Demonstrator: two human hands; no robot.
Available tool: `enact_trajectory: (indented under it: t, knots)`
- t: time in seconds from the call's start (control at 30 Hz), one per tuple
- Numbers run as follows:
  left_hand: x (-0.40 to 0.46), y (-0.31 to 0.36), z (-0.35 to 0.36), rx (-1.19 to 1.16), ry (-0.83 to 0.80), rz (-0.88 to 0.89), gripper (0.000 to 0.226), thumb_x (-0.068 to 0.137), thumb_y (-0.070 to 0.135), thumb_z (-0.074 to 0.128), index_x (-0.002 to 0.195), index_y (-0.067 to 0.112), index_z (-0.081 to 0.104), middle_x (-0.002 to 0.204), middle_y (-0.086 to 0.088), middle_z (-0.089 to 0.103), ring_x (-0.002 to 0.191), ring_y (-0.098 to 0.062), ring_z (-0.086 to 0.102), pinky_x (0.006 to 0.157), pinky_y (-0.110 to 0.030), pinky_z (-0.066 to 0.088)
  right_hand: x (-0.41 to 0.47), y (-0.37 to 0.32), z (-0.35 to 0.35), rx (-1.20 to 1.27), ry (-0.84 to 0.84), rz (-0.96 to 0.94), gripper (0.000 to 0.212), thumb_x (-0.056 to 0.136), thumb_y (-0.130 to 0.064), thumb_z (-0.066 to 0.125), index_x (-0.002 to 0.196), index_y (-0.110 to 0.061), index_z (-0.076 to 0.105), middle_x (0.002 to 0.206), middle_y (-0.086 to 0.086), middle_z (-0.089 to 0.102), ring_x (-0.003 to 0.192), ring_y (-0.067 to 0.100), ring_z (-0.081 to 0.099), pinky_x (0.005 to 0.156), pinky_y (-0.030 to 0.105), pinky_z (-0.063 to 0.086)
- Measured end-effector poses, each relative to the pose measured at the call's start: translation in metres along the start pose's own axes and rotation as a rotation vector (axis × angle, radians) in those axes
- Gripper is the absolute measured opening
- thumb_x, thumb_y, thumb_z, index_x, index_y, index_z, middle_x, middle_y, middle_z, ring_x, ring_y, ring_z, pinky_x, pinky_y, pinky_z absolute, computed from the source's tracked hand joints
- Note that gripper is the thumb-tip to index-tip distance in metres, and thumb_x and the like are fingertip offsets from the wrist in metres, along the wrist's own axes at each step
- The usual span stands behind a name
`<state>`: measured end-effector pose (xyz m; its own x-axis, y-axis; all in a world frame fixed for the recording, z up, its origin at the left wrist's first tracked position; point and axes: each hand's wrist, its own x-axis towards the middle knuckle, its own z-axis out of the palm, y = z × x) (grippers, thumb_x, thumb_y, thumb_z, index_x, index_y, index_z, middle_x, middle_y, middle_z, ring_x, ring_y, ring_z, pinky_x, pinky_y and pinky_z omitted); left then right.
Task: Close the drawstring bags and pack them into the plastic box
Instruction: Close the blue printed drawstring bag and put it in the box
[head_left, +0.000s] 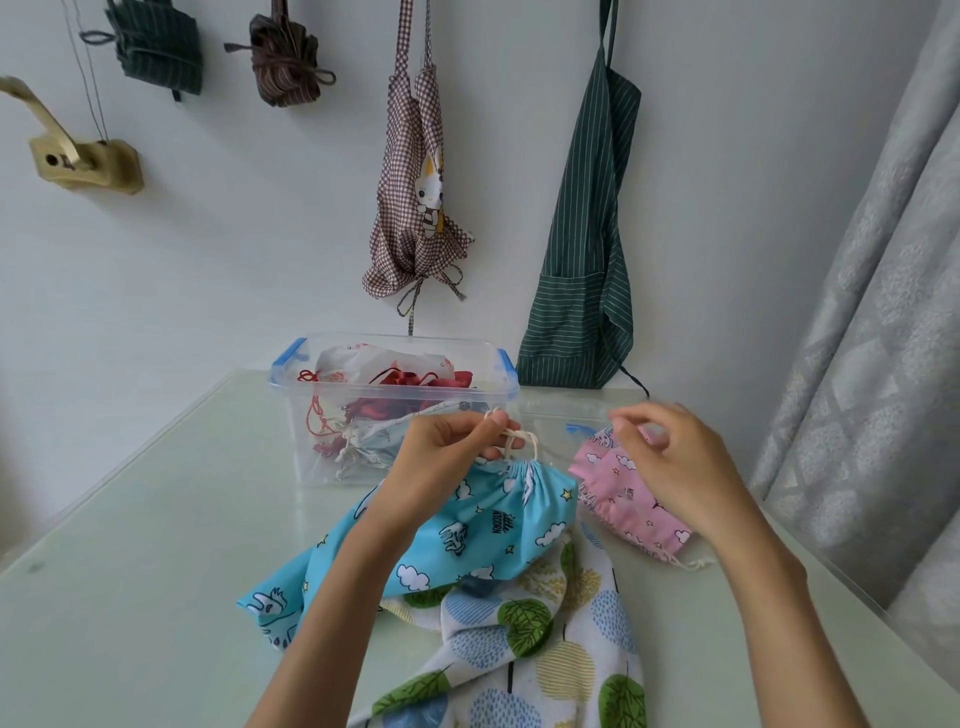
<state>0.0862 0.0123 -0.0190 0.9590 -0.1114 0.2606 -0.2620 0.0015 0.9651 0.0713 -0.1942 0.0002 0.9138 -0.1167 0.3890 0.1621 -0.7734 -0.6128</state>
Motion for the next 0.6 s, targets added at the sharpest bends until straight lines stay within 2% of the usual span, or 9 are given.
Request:
enact_trajectory:
  t: [0.07, 0.1, 0.13, 0.2, 0.3, 0.43, 0.5, 0.57, 0.6]
  knots:
    - [0.000, -0.001, 0.001, -0.003, -0.015, 0.004, 0.025, 0.092, 0.028, 0.057, 0.088, 0.012, 0.076, 0.066, 0.011, 0.071, 0.061, 0.000, 0.058, 0.059, -0.007, 0.044, 0.000, -0.008, 0.000, 0.203, -0.162, -0.060, 0.021, 0.095, -0.027, 0.049, 0.110, -0.030, 0.064, 0.099, -0.019, 0.061, 0.079, 0.003, 0.059, 0.067, 0.014, 0.044]
    - [0.000, -0.002, 0.001, -0.002, -0.015, 0.006, 0.025, 0.092, 0.028, 0.057, 0.089, 0.012, 0.076, 0.067, 0.010, 0.071, 0.061, 0.000, 0.059, 0.059, -0.007, 0.044, -0.002, -0.012, 0.002, 0.250, -0.271, -0.075, 0.022, 0.095, -0.027, 0.050, 0.112, -0.033, 0.064, 0.096, -0.021, 0.063, 0.078, 0.002, 0.061, 0.070, 0.014, 0.046]
    - [-0.001, -0.001, 0.001, -0.002, -0.012, 0.008, 0.025, 0.092, 0.028, 0.057, 0.089, 0.011, 0.076, 0.067, 0.009, 0.071, 0.060, 0.001, 0.058, 0.058, -0.006, 0.044, -0.004, -0.013, 0.006, 0.250, -0.364, -0.088, 0.024, 0.094, -0.028, 0.052, 0.113, -0.036, 0.063, 0.099, -0.020, 0.065, 0.080, 0.002, 0.064, 0.076, 0.018, 0.048]
    - [0.000, -0.002, 0.001, -0.001, -0.007, 0.015, 0.025, 0.091, 0.027, 0.057, 0.089, 0.011, 0.076, 0.068, 0.007, 0.071, 0.059, 0.001, 0.059, 0.056, -0.006, 0.043, -0.004, -0.012, 0.017, 0.195, -0.434, -0.101, 0.027, 0.093, -0.027, 0.055, 0.119, -0.034, 0.062, 0.112, -0.017, 0.065, 0.085, 0.007, 0.068, 0.087, 0.028, 0.052]
    - [0.001, -0.003, 0.000, -0.006, -0.012, 0.019, 0.025, 0.092, 0.026, 0.057, 0.090, 0.010, 0.075, 0.068, 0.006, 0.071, 0.061, 0.000, 0.059, 0.055, -0.008, 0.044, -0.004, -0.015, 0.030, 0.204, -0.420, -0.102, 0.021, 0.092, -0.021, 0.058, 0.110, -0.025, 0.066, 0.106, -0.013, 0.069, 0.068, 0.012, 0.064, 0.079, 0.035, 0.053]
    - [0.001, -0.003, -0.001, -0.009, -0.014, 0.032, 0.026, 0.092, 0.024, 0.055, 0.092, 0.007, 0.075, 0.068, 0.008, 0.071, 0.061, 0.002, 0.061, 0.058, -0.007, 0.045, -0.007, -0.015, 0.036, 0.293, -0.430, -0.112, 0.010, 0.085, -0.028, 0.067, 0.093, -0.022, 0.070, 0.091, -0.008, 0.071, 0.058, 0.011, 0.057, 0.066, 0.028, 0.049]
    - [0.000, -0.002, -0.002, -0.023, -0.001, 0.036, 0.028, 0.089, 0.031, 0.056, 0.092, 0.011, 0.075, 0.075, 0.000, 0.073, 0.063, -0.005, 0.062, 0.060, -0.008, 0.045, -0.006, -0.015, 0.035, 0.375, -0.335, -0.124, 0.013, 0.083, -0.028, 0.069, 0.089, -0.017, 0.071, 0.086, -0.004, 0.072, 0.060, 0.015, 0.063, 0.066, 0.025, 0.052]
    - [0.000, -0.003, -0.004, -0.042, 0.064, 0.020, 0.027, 0.088, 0.036, 0.057, 0.092, 0.018, 0.076, 0.072, -0.010, 0.063, 0.054, -0.012, 0.051, 0.054, -0.006, 0.041, -0.004, -0.015, 0.030, 0.476, -0.203, -0.131, 0.010, 0.083, -0.021, 0.068, 0.088, -0.013, 0.069, 0.084, 0.001, 0.074, 0.065, 0.017, 0.068, 0.066, 0.022, 0.054]
    - [0.000, -0.003, -0.004, -0.064, 0.106, 0.015, 0.025, 0.088, 0.036, 0.058, 0.091, 0.019, 0.076, 0.067, -0.009, 0.058, 0.049, -0.010, 0.045, 0.050, -0.006, 0.037, -0.003, -0.015, 0.027, 0.506, -0.175, -0.132, 0.008, 0.084, -0.019, 0.067, 0.087, -0.012, 0.067, 0.083, 0.003, 0.073, 0.066, 0.016, 0.068, 0.064, 0.020, 0.054]
